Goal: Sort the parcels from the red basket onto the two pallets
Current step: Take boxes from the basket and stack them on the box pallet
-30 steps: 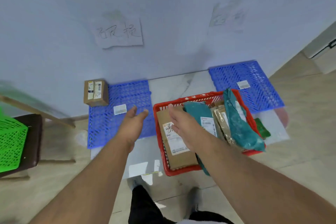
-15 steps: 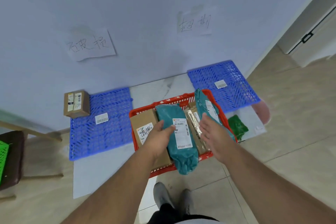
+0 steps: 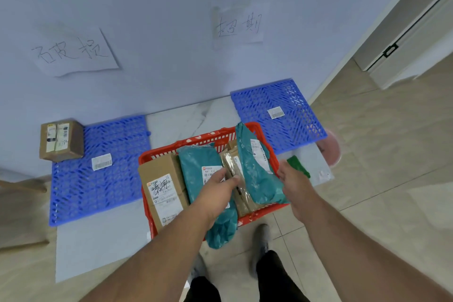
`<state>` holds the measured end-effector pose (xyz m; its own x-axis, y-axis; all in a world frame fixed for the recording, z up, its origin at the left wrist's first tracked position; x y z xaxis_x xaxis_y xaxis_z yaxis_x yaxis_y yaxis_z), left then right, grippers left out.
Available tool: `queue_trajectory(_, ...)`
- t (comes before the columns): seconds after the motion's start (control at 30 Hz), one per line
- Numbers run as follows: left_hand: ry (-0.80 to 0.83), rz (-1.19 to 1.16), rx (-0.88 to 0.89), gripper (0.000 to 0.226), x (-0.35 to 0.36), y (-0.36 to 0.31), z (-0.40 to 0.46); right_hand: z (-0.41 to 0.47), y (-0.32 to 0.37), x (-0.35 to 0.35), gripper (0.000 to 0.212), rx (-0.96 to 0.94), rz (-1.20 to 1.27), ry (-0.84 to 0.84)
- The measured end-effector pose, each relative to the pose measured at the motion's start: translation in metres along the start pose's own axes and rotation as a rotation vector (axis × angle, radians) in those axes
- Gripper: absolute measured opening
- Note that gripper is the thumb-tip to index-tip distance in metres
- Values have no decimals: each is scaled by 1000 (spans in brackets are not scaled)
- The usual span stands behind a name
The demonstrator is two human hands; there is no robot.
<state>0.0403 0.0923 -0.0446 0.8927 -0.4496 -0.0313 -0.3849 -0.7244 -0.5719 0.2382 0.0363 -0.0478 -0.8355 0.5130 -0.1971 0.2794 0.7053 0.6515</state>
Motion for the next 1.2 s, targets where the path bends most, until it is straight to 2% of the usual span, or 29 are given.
queue_trajectory(0.07, 22, -31, 9, 21, 22, -1, 14, 27, -7, -9, 49, 41, -37, 15)
queue_trajectory(0.17, -14, -45, -6, 26, 52, -1, 33, 96, -34, -23, 66, 48, -96, 68)
queue_trajectory(0.27, -94, -21, -12, 35, 77, -8, 50, 142, -50, -25, 74, 56, -211, 122)
queue_trajectory(0.33, -144, -39, -30, 32, 89, -10, 61, 161, -53, -22, 79, 53, -228, 180)
queue_trajectory(0.4, -177, -69, -40, 33, 100, -10, 70, 152, -39, -19, 74, 101, -222, 228)
queue_trajectory(0.5, -211, -50, -52, 49, 109, -10, 74, 132, -25, -16, 50, 200, -194, 276)
queue_trajectory(0.53, -222, -32, -52, 50, 111, -10, 74, 131, -27, -15, 48, 233, -159, 297)
queue_trajectory(0.6, -241, -18, -47, 48, 111, -7, 75, 131, -33, -13, 47, 300, -88, 312)
queue_trajectory(0.73, -221, -81, -33, 42, 109, -3, 73, 125, -35, -11, 32, 334, -40, 317)
queue_trajectory(0.83, -221, -158, -3, 34, 105, -2, 67, 119, -31, -10, 23, 256, -129, 285)
queue_trajectory(0.97, -243, -217, 67, 30, 96, -6, 51, 108, -16, -13, 17, 18, -282, 276)
queue_trajectory(1.1, -265, -200, 147, 22, 85, -12, 28, 80, 5, -25, 19, -237, -427, 239)
queue_trajectory(1.2, -300, -183, 194, 20, 78, -19, 16, 66, 19, -36, 21, -326, -418, 184)
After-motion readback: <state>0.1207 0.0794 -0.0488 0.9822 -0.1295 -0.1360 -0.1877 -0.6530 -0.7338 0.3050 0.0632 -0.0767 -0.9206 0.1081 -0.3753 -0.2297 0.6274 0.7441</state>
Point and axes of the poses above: each hand's wrist, its own z-axis towards the middle knuckle, its own x-axis out of the palm, y = z × x, the point moved 3 cm from there along z, towards the middle knuckle, and after that the axes turned 2 degrees about -x, right-handed, at the moved point
